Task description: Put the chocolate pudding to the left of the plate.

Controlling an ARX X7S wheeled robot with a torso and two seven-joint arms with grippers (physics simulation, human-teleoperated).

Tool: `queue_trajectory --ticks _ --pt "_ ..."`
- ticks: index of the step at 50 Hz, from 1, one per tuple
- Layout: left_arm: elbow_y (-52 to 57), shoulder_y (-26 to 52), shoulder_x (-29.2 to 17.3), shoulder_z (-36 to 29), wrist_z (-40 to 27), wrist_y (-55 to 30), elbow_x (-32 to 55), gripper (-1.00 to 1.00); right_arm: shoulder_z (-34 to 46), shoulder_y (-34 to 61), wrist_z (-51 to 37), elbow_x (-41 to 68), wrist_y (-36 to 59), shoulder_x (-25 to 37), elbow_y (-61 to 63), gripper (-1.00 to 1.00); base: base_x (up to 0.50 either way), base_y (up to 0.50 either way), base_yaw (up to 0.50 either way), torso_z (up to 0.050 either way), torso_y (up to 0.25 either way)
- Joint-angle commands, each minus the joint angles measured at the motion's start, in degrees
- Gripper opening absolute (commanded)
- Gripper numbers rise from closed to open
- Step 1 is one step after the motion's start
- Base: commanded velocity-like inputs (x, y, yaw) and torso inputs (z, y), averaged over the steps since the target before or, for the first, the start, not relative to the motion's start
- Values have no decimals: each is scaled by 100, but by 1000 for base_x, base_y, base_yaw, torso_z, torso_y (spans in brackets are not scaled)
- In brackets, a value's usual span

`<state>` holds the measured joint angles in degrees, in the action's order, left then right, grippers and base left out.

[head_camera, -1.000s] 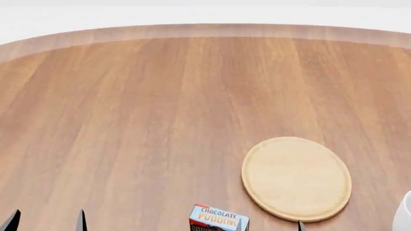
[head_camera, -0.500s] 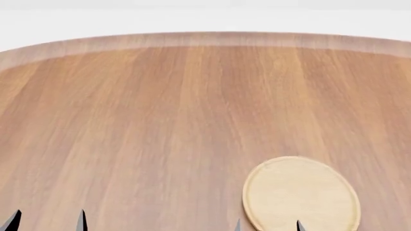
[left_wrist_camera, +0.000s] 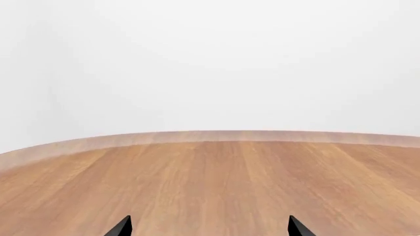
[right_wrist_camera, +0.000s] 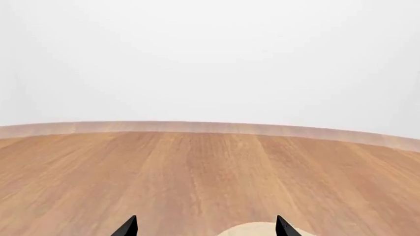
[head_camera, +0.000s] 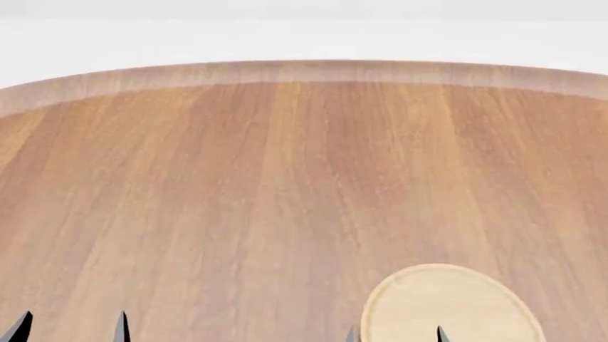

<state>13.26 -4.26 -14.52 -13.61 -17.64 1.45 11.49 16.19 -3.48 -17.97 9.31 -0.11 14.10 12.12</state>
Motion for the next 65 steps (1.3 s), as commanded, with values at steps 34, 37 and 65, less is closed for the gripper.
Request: queue_trajectory --ticks 34,37,65 --pt "24 9 -106 -63 -103 19 79 100 -8 90 -386 -203 258 160 336 100 159 0 0 0 0" --pt "38 0 -109 -71 -117 24 77 100 -5 95 -184 -183 824 584 1229 100 0 0 0 0 0" --pt "6 95 -154 -140 -167 -126 147 100 -851 947 2579 3814 6469 3122 3959 100 0 0 0 0 0"
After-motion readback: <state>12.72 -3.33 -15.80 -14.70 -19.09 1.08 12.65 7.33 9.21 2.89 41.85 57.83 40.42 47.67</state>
